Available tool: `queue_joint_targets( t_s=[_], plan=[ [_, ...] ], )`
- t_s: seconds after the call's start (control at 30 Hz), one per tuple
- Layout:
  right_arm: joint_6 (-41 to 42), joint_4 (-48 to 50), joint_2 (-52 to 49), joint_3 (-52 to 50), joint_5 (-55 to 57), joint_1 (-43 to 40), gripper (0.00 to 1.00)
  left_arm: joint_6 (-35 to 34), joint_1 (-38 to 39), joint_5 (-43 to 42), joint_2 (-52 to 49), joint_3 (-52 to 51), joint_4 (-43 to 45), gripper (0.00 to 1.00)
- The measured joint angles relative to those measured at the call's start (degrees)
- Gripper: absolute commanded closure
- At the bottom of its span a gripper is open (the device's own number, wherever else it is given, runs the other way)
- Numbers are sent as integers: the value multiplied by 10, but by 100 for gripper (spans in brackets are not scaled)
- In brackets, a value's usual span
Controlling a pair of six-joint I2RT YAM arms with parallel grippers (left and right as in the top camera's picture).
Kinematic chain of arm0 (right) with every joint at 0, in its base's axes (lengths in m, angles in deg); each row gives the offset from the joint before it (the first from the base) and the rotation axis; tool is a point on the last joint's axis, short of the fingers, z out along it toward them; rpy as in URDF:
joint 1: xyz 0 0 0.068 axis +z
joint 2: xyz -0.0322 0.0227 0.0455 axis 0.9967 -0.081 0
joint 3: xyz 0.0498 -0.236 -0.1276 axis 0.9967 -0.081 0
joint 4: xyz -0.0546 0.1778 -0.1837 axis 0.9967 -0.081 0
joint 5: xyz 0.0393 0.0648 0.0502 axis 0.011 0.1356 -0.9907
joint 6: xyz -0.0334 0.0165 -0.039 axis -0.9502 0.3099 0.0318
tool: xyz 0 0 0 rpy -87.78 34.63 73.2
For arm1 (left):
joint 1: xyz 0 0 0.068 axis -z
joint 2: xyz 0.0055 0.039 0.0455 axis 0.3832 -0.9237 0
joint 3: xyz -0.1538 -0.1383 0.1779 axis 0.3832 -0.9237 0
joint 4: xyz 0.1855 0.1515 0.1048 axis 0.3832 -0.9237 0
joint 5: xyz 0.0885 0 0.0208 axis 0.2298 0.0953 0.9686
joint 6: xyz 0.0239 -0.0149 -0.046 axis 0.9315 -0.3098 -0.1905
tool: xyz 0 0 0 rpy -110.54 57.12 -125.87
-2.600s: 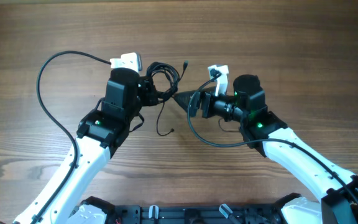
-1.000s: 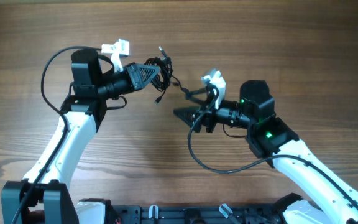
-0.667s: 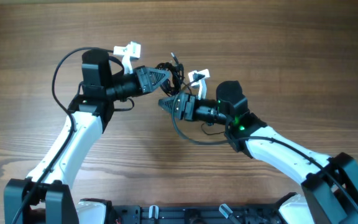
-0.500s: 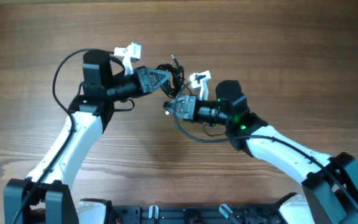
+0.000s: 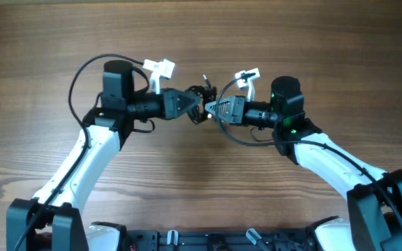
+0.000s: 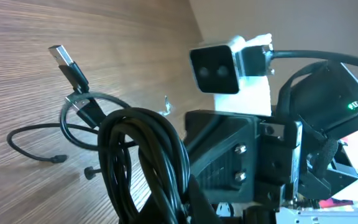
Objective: Untangle cables
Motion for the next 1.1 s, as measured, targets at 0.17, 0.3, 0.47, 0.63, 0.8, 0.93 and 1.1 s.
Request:
queue_joint_targets(
  t_s=[0.17, 0.3, 0.47, 0.63, 0.8, 0.93, 1.1],
  plan=[
    [4, -16, 0, 0, 70, 19, 94, -7, 13, -26, 0, 0, 21, 96],
    [15, -8, 0, 1, 120, 42, 47, -79, 13, -35, 0, 0, 62, 96],
    [15, -49, -2, 2, 164, 44, 0, -118, 8, -52, -3, 0, 71, 96],
    [-18, -94, -2, 3, 129, -22, 0, -120, -57, -114, -3, 0, 72, 96],
    [-202, -71, -3, 3, -1, -93, 68, -58, -92, -194, -3, 0, 47, 96],
    [-263, -58, -3, 3, -136, -72, 30, 47, -90, -277, -3, 0, 44, 96],
    [-113, -52, -3, 3, -89, 37, 49, 87, -90, -264, -3, 0, 44, 96]
  ],
)
